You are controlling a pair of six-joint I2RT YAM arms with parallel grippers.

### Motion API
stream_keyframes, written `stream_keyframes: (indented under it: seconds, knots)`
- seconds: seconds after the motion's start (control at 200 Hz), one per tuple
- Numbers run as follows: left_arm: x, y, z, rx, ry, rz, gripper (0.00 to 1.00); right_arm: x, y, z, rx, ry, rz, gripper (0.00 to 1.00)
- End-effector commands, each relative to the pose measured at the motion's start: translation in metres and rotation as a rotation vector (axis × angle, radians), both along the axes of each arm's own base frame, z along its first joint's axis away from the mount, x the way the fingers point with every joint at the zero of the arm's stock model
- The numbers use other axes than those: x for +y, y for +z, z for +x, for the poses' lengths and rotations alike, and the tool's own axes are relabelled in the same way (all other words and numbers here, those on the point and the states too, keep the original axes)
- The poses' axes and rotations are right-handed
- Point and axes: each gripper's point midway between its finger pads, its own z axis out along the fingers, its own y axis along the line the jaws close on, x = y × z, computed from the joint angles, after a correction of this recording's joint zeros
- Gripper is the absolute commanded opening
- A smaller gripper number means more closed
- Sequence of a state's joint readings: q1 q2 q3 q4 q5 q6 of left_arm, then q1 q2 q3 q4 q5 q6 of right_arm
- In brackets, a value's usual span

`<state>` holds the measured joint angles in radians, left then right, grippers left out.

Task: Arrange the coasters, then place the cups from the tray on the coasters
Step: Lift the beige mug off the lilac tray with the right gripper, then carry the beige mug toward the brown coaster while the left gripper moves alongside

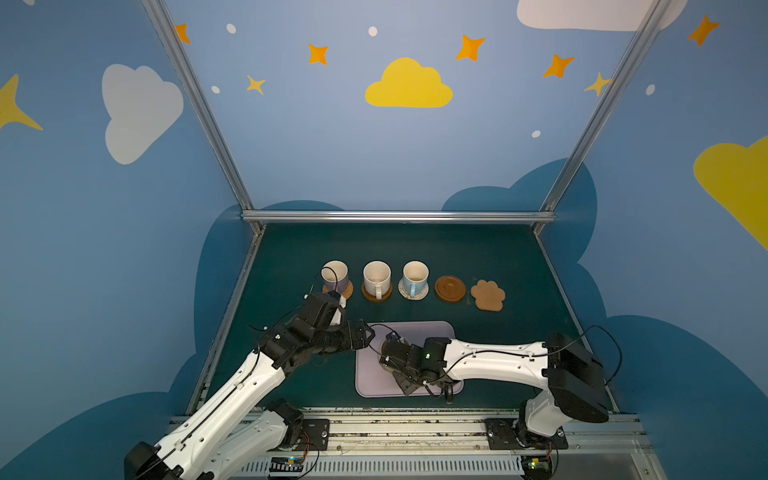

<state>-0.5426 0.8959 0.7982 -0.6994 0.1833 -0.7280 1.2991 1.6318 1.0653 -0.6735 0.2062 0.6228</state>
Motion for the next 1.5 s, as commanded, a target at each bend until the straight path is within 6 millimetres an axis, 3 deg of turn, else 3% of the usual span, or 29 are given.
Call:
stream_keyframes:
  seconds: [0.0, 0.235, 0.501, 0.761, 1.166, 1.312, 1.497]
  knots:
    - [0.003, 0.009, 0.002, -0.029, 0.005, -0.002, 1.00, 0.019, 0.048, 0.017, -0.090, -0.020, 0.133, 0.00]
    - [-0.006, 0.020, 0.007, -0.045, -0.002, -0.055, 1.00, 0.020, 0.067, 0.026, -0.139, -0.038, 0.151, 0.00]
    - [-0.031, 0.060, 0.021, -0.148, -0.058, -0.206, 1.00, 0.012, 0.098, 0.054, -0.164, -0.125, 0.200, 0.00]
    - [-0.055, 0.083, 0.043, -0.200, -0.092, -0.302, 1.00, -0.014, 0.118, 0.086, -0.196, -0.219, 0.218, 0.00]
    - [-0.086, 0.094, 0.094, -0.222, -0.090, -0.300, 1.00, -0.065, 0.135, 0.141, -0.215, -0.373, 0.178, 0.00]
    - [-0.097, 0.102, 0.107, -0.238, -0.116, -0.280, 1.00, -0.087, 0.136, 0.161, -0.217, -0.439, 0.163, 0.00]
    - [-0.111, 0.099, 0.121, -0.228, -0.123, -0.256, 1.00, -0.114, 0.130, 0.184, -0.175, -0.538, 0.138, 0.00]
